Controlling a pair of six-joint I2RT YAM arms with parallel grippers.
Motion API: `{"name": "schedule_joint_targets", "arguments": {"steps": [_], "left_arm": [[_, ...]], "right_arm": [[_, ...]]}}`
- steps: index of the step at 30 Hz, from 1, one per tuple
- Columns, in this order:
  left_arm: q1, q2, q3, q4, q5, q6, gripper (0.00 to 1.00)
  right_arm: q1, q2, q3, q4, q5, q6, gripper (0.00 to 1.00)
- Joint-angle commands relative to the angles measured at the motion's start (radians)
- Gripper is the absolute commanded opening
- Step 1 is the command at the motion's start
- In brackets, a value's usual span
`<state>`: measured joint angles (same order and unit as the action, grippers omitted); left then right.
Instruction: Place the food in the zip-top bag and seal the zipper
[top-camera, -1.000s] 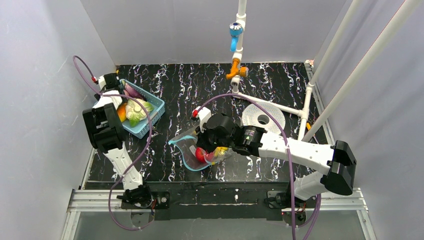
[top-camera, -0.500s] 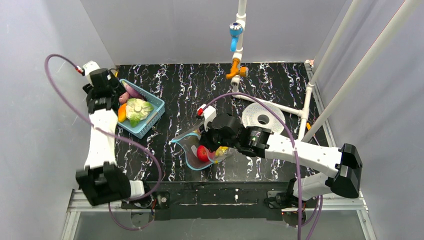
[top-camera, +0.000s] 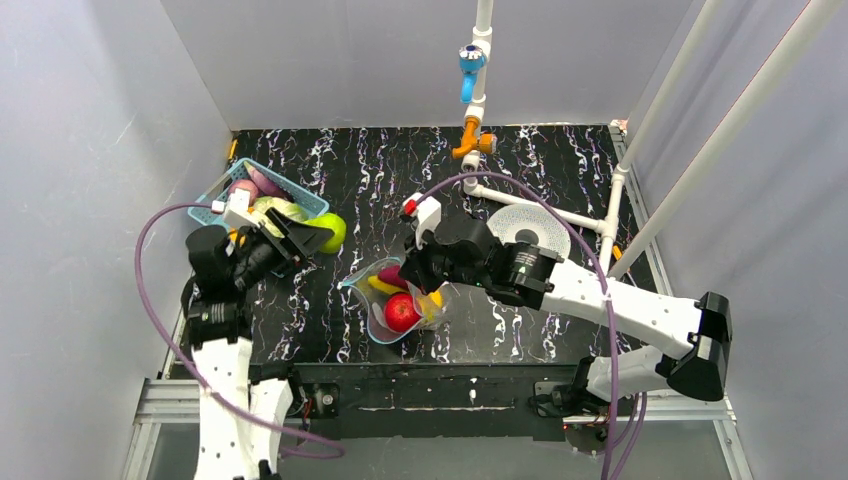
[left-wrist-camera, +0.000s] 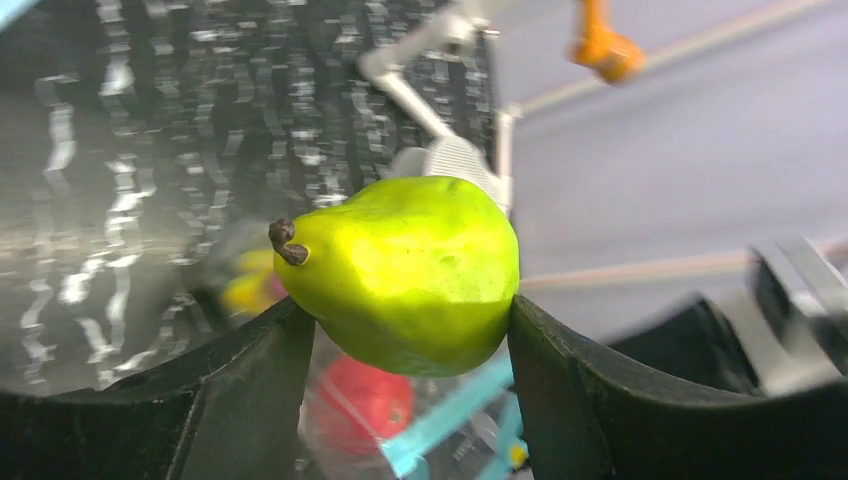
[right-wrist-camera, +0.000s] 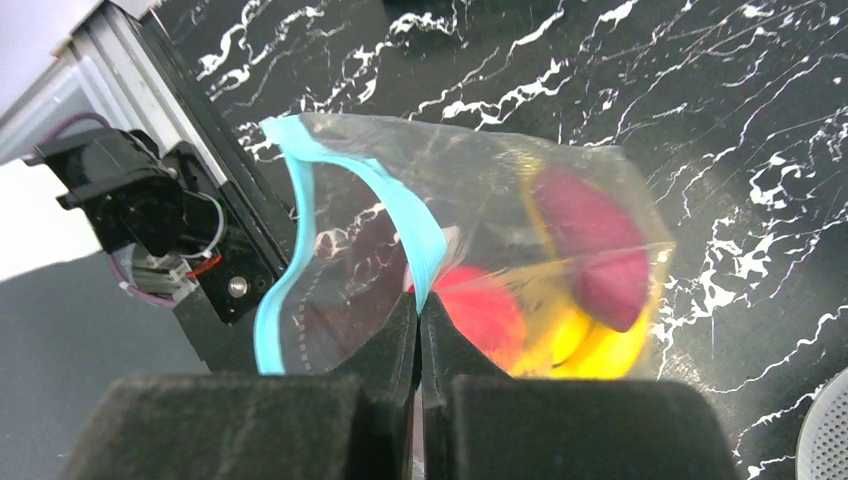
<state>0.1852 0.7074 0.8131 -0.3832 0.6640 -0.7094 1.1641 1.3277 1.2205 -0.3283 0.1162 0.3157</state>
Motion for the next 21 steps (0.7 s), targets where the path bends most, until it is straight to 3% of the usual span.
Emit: {"name": "schedule_joint_targets", "arguments": {"steps": [1, 4, 7, 12, 16, 21], "left_arm": [[-0.054, -0.161, 0.087, -0.029, 0.242, -0.113, 0.00], [-0.074, -0.251, 0.091, -0.020, 0.253, -0.159, 0.00], [-0.091, -0.286, 0.110, -0.068, 0.273, -0.108, 0.00], [-0.137, -0.196, 0.163, -0.291, 0.252, 0.071, 0.00], [-0.169, -0.125, 0.191, -0.296, 0.230, 0.089, 0.00], [-0.335, -0.066, 0.234, -0.299, 0.111, 0.114, 0.00]], "right_arm": [[-0.031, -0.042, 0.081, 0.028, -0.041, 0.028, 0.01], [-0.100, -0.022, 0.093, 0.054, -0.172, 0.103, 0.01], [-0.159, -0.013, 0.075, 0.096, -0.284, 0.172, 0.01], [-0.198, 0.026, 0.074, 0.111, -0.370, 0.204, 0.01], [-0.214, 0.068, 0.112, 0.071, -0.397, 0.212, 0.01], [-0.219, 0.111, 0.136, 0.068, -0.431, 0.211, 0.01]]}}
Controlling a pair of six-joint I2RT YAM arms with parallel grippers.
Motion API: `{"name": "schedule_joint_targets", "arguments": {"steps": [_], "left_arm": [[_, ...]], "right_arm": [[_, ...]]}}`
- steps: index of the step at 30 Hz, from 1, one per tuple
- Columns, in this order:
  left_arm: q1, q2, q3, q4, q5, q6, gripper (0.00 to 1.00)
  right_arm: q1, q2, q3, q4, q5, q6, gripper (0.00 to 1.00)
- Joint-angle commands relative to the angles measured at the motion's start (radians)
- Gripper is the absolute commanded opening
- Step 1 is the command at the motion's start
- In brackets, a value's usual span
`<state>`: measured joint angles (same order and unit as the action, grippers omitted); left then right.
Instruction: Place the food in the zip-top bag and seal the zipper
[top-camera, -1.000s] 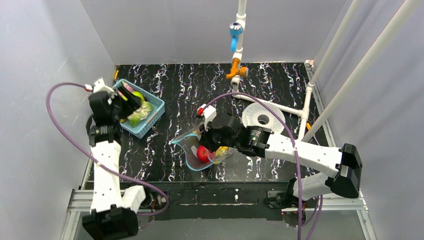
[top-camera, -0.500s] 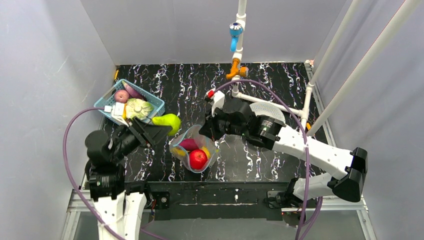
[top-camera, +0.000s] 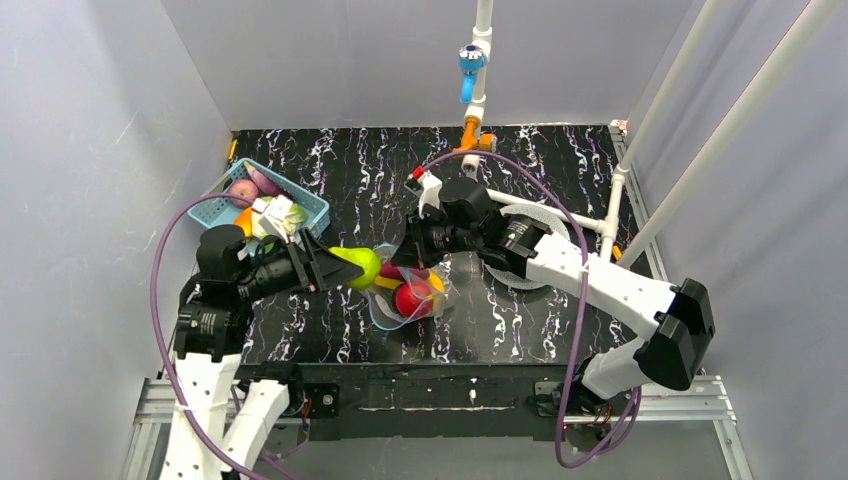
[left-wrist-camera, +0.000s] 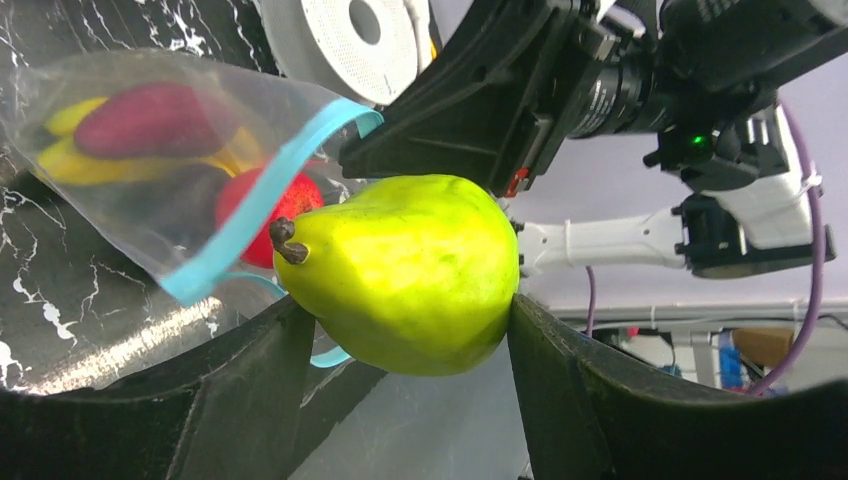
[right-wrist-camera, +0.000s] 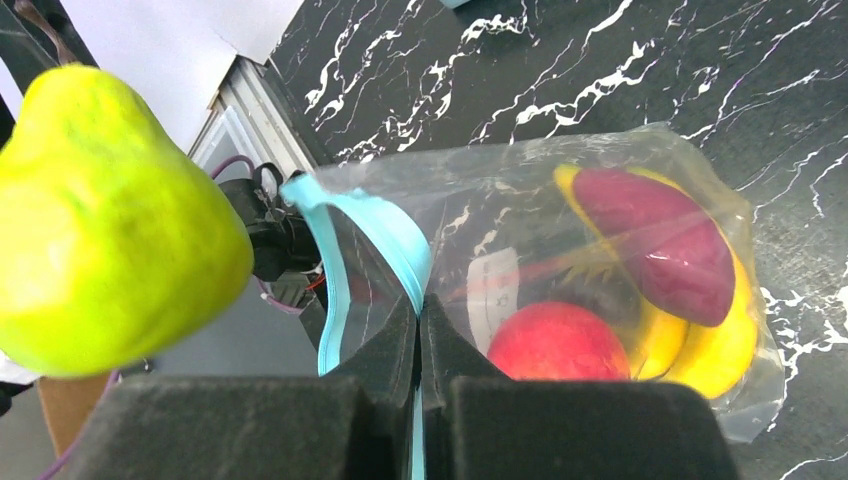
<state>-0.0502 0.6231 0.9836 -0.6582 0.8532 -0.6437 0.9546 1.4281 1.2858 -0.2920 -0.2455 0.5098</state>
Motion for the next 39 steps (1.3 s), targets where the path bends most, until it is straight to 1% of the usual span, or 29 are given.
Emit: {"name": "schedule_joint_targets", "arguments": {"steps": [1, 3, 6, 8, 10, 12, 13, 15, 16, 17, 20, 21, 22, 27, 32, 34, 36, 39], "left_arm": [[-0.138, 0.031, 0.063, -0.026, -0.109, 0.049, 0.00], [-0.213, 0.065, 0.063, -0.057, -0.179, 0.068, 0.00], [-0.314, 0.113, 0.080, -0.143, -0.330, 0.120, 0.00], [-0.370, 0.152, 0.085, -0.153, -0.369, 0.124, 0.00], [-0.414, 0.176, 0.095, -0.162, -0.440, 0.120, 0.00], [-0.429, 0.194, 0.103, -0.164, -0.536, 0.115, 0.00], [-0.431, 0.208, 0.109, -0.163, -0.567, 0.108, 0.02], [-0.431, 0.233, 0.128, -0.157, -0.610, 0.094, 0.22], [-0.432, 0.242, 0.133, -0.145, -0.612, 0.092, 0.34], [-0.432, 0.250, 0.137, -0.131, -0.611, 0.092, 0.43], [-0.433, 0.257, 0.136, -0.097, -0.605, 0.090, 0.67], [-0.433, 0.257, 0.135, -0.091, -0.601, 0.090, 0.73], [-0.433, 0.260, 0.133, -0.087, -0.594, 0.090, 0.76], [-0.434, 0.249, 0.132, -0.081, -0.566, 0.102, 0.80], [-0.433, 0.210, 0.158, -0.112, -0.606, 0.122, 0.80], [-0.433, 0.191, 0.177, -0.142, -0.643, 0.137, 0.80], [-0.433, 0.163, 0.194, -0.176, -0.709, 0.146, 0.80], [-0.433, 0.123, 0.232, -0.245, -0.854, 0.176, 0.81]], "right_arm": [[-0.011, 0.019, 0.078, 0.026, -0.076, 0.017, 0.01], [-0.014, 0.028, 0.083, 0.023, -0.083, 0.018, 0.01], [-0.025, 0.031, 0.073, 0.033, -0.095, 0.026, 0.01], [-0.033, 0.031, 0.071, 0.036, -0.106, 0.032, 0.01], [-0.038, 0.034, 0.072, 0.037, -0.117, 0.036, 0.01], [-0.040, 0.038, 0.068, 0.045, -0.131, 0.041, 0.01], [-0.041, 0.038, 0.064, 0.049, -0.137, 0.043, 0.01], [-0.042, 0.035, 0.059, 0.050, -0.141, 0.045, 0.01], [-0.042, 0.031, 0.056, 0.048, -0.136, 0.044, 0.01], [-0.042, 0.026, 0.055, 0.045, -0.132, 0.043, 0.01], [-0.042, 0.015, 0.046, 0.038, -0.121, 0.034, 0.01], [-0.042, 0.013, 0.044, 0.036, -0.118, 0.030, 0.01], [-0.042, 0.009, 0.043, 0.034, -0.115, 0.027, 0.01], [-0.041, 0.009, 0.038, 0.033, -0.114, 0.020, 0.01], [-0.041, 0.006, 0.039, 0.030, -0.115, 0.019, 0.01], [-0.042, 0.005, 0.033, 0.032, -0.115, 0.017, 0.01], [-0.042, -0.001, 0.024, 0.034, -0.110, 0.015, 0.01], [-0.042, -0.010, 0.018, 0.031, -0.098, 0.008, 0.01]]}}
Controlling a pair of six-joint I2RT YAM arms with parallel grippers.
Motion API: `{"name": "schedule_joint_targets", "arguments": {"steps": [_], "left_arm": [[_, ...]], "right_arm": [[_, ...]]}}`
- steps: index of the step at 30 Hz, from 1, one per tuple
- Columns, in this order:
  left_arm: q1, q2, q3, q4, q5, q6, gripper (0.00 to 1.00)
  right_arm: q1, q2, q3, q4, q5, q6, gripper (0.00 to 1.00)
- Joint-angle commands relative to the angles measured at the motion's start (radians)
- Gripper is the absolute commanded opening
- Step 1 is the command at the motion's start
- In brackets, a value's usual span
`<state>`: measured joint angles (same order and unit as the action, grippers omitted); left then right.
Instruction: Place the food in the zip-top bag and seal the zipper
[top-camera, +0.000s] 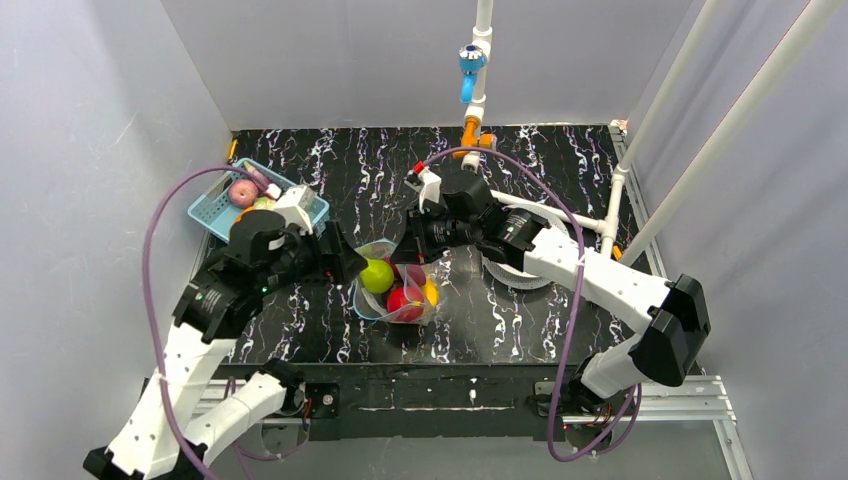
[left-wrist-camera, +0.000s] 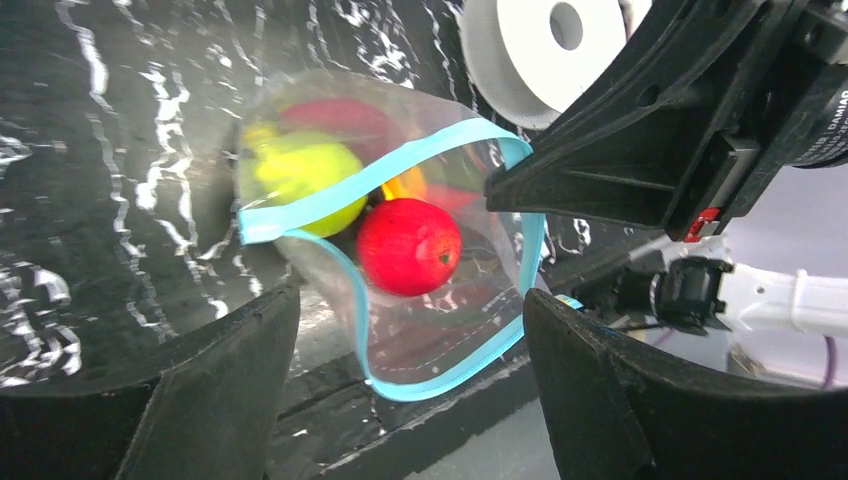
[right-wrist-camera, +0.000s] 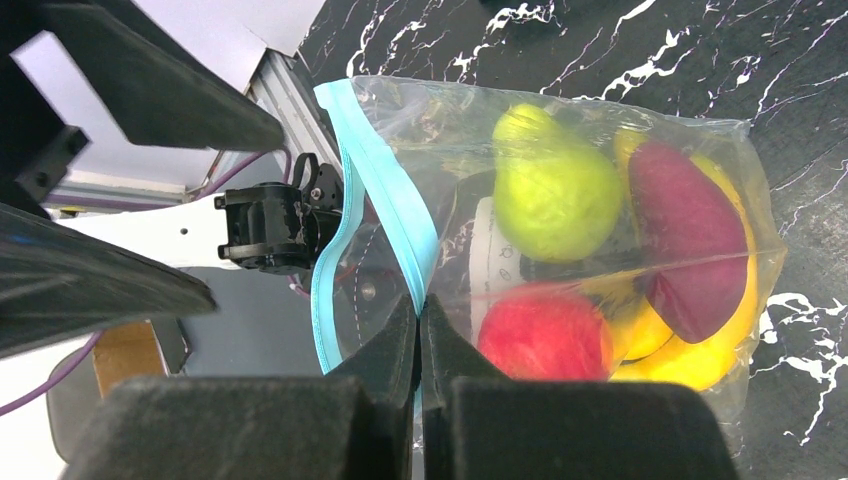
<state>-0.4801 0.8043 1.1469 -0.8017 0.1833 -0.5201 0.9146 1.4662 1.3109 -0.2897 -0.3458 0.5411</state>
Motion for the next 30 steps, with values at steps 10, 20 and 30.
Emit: {"name": "schedule_joint_targets", "arguments": {"steps": [10, 20, 30], "left_arm": [[-0.003, -0.106, 0.111, -0.120, -0.851, 0.250, 0.98], [0.391, 0.137, 0.020, 0.179, -0.692, 0.495, 0.98], [0.525, 0.473, -0.084, 0.549, -0.806, 0.766, 0.98]], "right_arm": [[-0.002, -0.052, -0.026, 0.031, 0.009, -0.034, 0.01], [-0.002, -0.080, -0.045, 0.023, 0.034, -0.051, 0.01], [0.000, -0.082, -0.058, 0.034, 0.018, -0.048, 0.01]]}}
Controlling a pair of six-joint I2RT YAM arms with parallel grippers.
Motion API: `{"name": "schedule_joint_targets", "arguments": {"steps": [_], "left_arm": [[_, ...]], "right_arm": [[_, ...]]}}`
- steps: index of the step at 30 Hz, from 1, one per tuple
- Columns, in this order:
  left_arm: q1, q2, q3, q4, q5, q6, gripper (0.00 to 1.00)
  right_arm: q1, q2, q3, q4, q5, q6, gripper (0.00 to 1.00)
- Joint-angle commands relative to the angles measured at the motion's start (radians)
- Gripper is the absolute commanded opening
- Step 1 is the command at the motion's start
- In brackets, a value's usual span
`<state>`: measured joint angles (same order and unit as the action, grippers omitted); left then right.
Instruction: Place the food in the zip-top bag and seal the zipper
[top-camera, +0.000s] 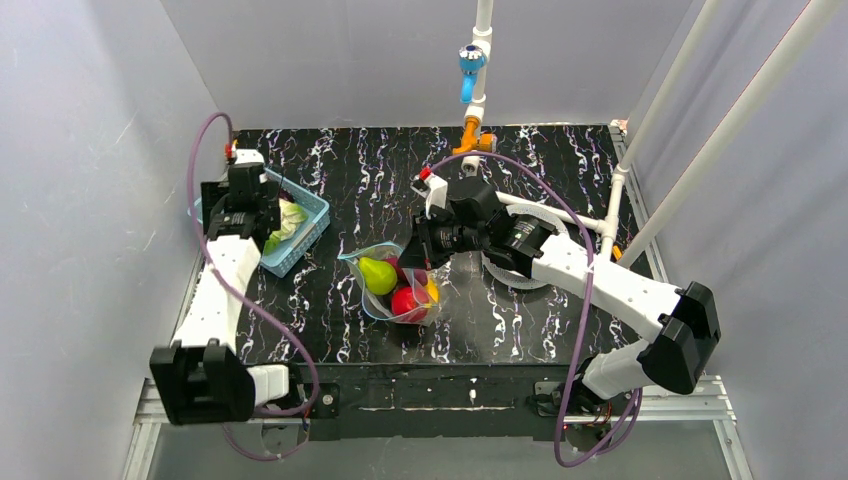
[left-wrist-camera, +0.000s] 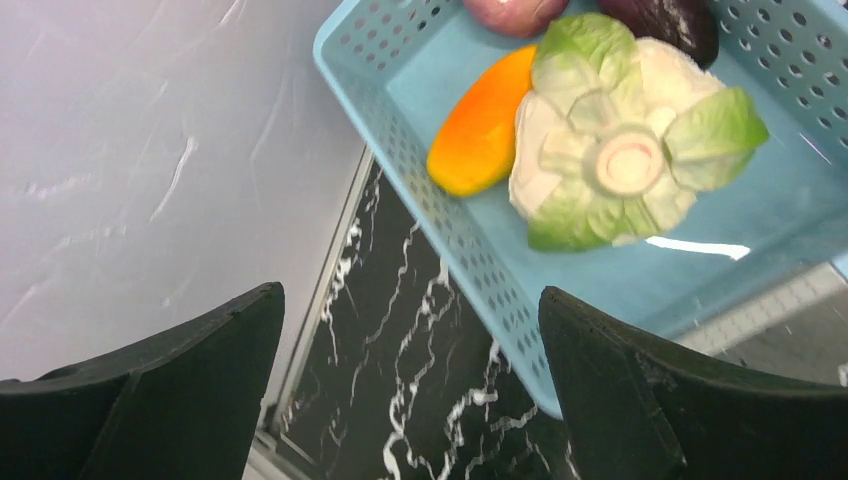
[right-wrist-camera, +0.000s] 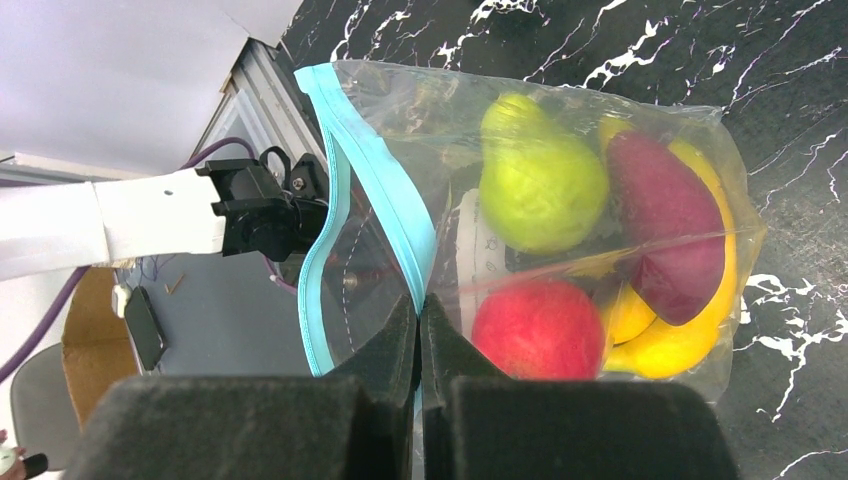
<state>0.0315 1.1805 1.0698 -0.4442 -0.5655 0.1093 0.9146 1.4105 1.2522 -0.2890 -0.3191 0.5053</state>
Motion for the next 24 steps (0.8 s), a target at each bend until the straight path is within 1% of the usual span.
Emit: {"name": "schedule_joint_targets", "arguments": {"steps": [1, 3, 5, 8, 10, 12, 15, 17, 20, 22, 24], "left_arm": [[0.021, 0.139, -0.012, 0.223, -0.051, 0.160, 0.98], [0.040, 0.223, 0.001, 0.258, -0.035, 0.193, 0.98], [0.063, 0.318, 0.052, 0.230, -0.016, 0.194, 0.98], [0.099, 0.398, 0.098, 0.216, 0.031, 0.185, 0.95], [0.129, 0.445, 0.122, 0.213, 0.037, 0.179, 0.91], [0.141, 0.481, 0.130, 0.221, 0.041, 0.172, 0.90], [0.144, 0.506, 0.130, 0.235, 0.037, 0.164, 0.89], [0.150, 0.497, 0.131, 0.231, 0.048, 0.154, 0.86], [0.160, 0.473, 0.120, 0.225, 0.094, 0.137, 0.78], [0.163, 0.477, 0.110, 0.223, 0.109, 0.129, 0.78], [0.166, 0.492, 0.122, 0.211, 0.131, 0.112, 0.80]], "right_arm": [[0.000, -0.028, 0.001, 0.032, -0.009, -0.013, 0.01], [0.001, -0.030, 0.001, 0.026, -0.007, -0.016, 0.01], [0.001, -0.033, 0.000, 0.022, -0.001, -0.020, 0.01], [0.003, -0.024, 0.001, 0.018, 0.005, -0.024, 0.01], [0.003, -0.011, 0.010, 0.011, 0.004, -0.027, 0.01], [0.003, -0.001, 0.015, 0.009, 0.003, -0.027, 0.01], [0.003, 0.009, 0.016, 0.008, 0.003, -0.028, 0.01], [0.003, 0.014, 0.023, 0.005, 0.005, -0.030, 0.01], [0.003, 0.016, 0.023, 0.005, 0.011, -0.032, 0.01], [0.003, 0.015, 0.021, 0.005, 0.012, -0.032, 0.01], [0.003, 0.013, 0.018, 0.005, 0.014, -0.033, 0.01]]}}
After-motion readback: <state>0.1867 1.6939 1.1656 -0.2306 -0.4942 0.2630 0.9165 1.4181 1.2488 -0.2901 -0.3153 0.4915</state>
